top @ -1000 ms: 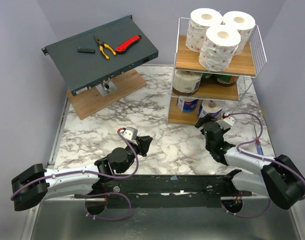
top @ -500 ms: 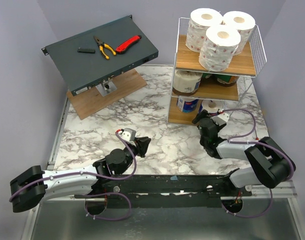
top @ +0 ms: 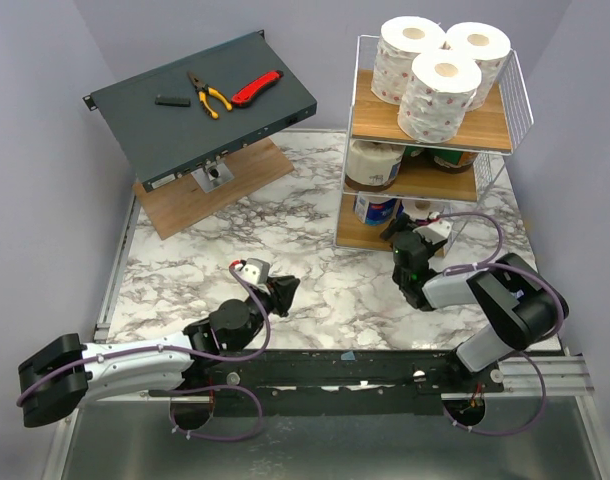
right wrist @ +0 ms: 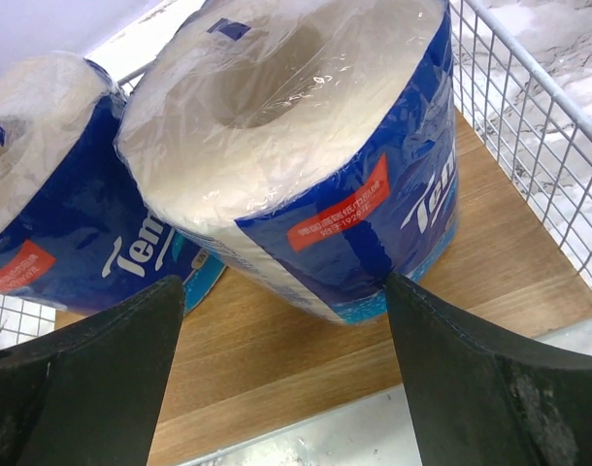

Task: Place and organize the paper towels onto the shelf
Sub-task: Place the paper towel on the shelf.

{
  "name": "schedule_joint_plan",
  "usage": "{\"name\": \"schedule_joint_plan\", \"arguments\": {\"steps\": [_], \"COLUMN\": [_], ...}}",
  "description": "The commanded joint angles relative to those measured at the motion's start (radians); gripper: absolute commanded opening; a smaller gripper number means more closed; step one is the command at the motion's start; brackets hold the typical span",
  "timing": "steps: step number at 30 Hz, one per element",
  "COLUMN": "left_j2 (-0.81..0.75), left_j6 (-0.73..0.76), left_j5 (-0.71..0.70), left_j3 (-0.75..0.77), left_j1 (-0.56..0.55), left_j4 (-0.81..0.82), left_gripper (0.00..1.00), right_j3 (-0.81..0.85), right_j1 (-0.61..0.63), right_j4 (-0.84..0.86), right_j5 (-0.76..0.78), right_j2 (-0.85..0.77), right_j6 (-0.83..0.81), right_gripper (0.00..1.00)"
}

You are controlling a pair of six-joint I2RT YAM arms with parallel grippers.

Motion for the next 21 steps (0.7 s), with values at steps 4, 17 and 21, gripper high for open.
{"name": "schedule_joint_plan", "arguments": {"steps": [4, 17, 21], "left_j2": [-0.017, -0.034, -0.041], "left_j6": [-0.019, -0.070, -0.102], "left_j5": [-0.017, -0.017, -0.057], "left_j3": [-0.026, 0.023, 0.059], "left_j1": [-0.003, -0.003, -0.003], "left_j4": [-0.019, -0.147, -0.244], "left_gripper": [0.21, 0.48, 0.59], "right_j3": [0.019, 0.026, 0.025], "right_j1": [-0.014, -0.014, -0.012], "right_j4": [0.167, -0.245, -0.430], "right_j5": [0.047, -0.184, -0.295], "right_j2": [0.045, -0.218, -0.327], "right_j6": [-0.064, 0.037, 0.083], "right_gripper": [0.87, 0.97, 1.00]}}
